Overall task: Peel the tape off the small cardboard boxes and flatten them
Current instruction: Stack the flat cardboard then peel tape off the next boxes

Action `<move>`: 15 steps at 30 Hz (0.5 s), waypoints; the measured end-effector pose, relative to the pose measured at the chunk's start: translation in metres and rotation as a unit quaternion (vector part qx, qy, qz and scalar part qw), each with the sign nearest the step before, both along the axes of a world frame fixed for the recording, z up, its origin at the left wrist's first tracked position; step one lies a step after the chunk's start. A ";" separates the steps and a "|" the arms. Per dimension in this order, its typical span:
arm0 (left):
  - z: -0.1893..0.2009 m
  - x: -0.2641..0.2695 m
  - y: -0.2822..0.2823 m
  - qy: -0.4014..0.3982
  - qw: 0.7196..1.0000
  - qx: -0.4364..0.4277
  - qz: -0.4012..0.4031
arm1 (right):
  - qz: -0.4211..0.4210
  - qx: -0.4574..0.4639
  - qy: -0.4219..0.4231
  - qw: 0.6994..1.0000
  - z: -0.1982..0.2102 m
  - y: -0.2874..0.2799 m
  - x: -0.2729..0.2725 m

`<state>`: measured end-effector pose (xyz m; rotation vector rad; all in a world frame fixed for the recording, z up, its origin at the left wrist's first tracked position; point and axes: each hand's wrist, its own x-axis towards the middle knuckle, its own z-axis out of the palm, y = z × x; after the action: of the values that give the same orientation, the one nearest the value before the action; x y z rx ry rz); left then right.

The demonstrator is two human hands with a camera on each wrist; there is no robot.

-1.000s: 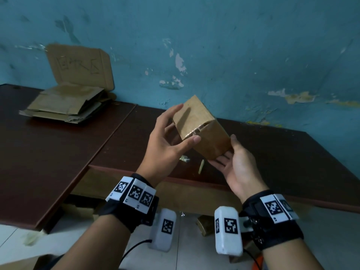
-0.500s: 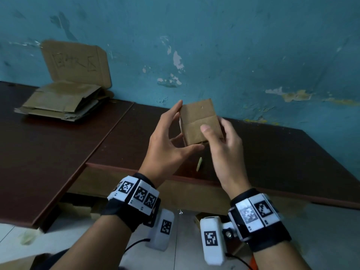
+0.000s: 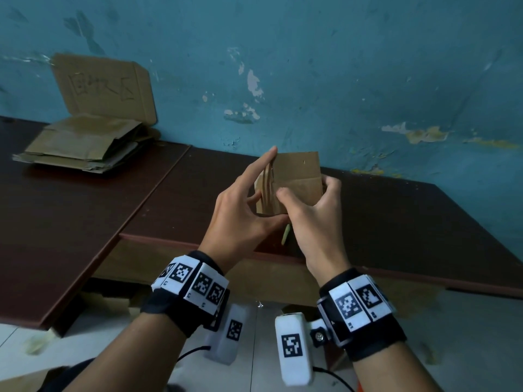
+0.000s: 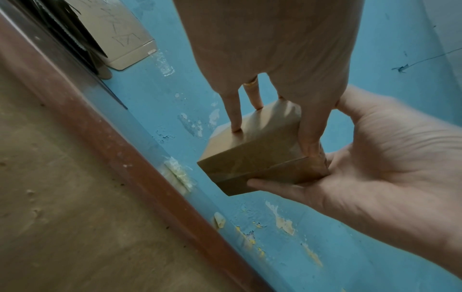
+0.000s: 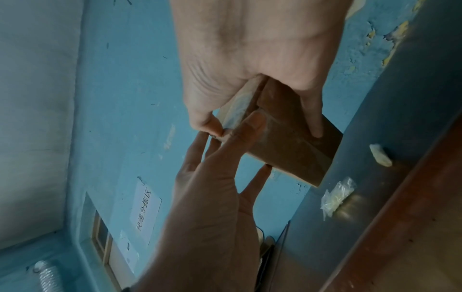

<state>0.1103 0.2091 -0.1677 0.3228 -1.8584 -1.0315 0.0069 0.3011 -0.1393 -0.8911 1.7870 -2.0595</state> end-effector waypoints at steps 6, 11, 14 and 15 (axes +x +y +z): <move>0.000 -0.002 0.002 -0.011 1.000 -0.011 0.002 | -0.001 -0.031 -0.048 0.998 0.000 0.000 0.000; -0.001 -0.001 0.003 -0.010 1.000 -0.016 -0.001 | 0.005 -0.037 -0.073 0.997 0.003 0.000 0.000; -0.001 -0.001 0.002 -0.007 1.000 -0.016 -0.003 | 0.006 -0.032 -0.075 0.997 0.002 0.000 0.001; -0.001 -0.001 0.002 -0.007 1.000 -0.016 -0.003 | 0.007 -0.030 -0.075 0.997 0.002 0.000 0.001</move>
<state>0.1092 0.2116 -0.1688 0.3068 -1.8887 -1.0036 0.0076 0.3011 -0.1371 -0.7403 1.6462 -2.1211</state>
